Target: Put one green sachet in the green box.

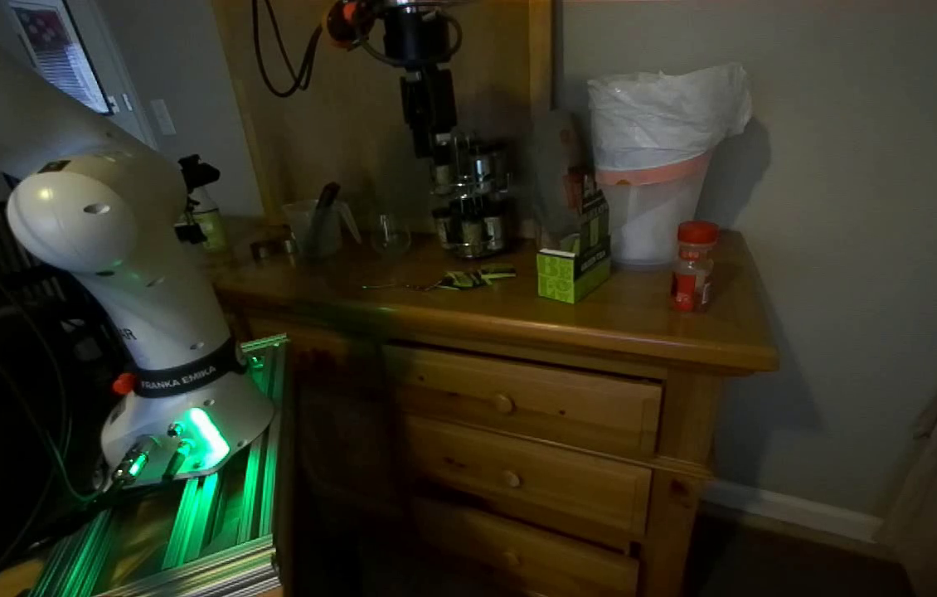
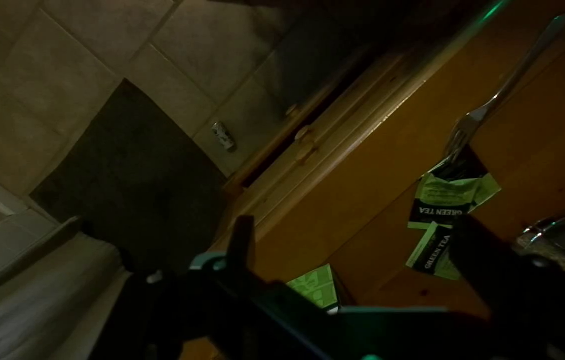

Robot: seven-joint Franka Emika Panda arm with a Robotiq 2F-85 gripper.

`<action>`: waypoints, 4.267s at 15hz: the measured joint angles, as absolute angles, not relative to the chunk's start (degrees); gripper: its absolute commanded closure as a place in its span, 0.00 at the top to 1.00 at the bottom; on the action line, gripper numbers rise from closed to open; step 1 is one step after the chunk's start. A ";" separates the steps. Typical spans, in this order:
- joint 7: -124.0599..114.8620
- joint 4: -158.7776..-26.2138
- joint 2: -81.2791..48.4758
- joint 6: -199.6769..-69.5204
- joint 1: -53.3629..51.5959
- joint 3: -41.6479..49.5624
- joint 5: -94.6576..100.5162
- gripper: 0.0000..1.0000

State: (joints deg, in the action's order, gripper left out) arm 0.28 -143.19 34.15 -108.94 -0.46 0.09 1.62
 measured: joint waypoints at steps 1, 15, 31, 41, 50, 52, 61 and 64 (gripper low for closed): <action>0.28 -143.19 34.15 -108.94 -0.46 0.09 1.62 1.00; -6.81 -141.48 26.04 -118.11 -3.21 -1.39 -12.76 1.00; -9.81 -137.90 9.37 -132.88 -3.55 -2.56 -20.84 1.00; 12.49 -134.75 -5.99 -145.53 -4.22 -4.58 -36.93 1.00; 16.80 -132.81 -10.14 -143.94 -3.83 -5.53 -40.51 0.94; 15.34 -132.80 -11.39 -145.25 -3.88 -5.79 -40.51 0.73; 10.68 -132.46 -14.58 -147.00 -3.83 -6.63 -40.47 0.28; 8.10 -132.46 -14.71 -147.07 -3.92 -6.63 -40.11 0.05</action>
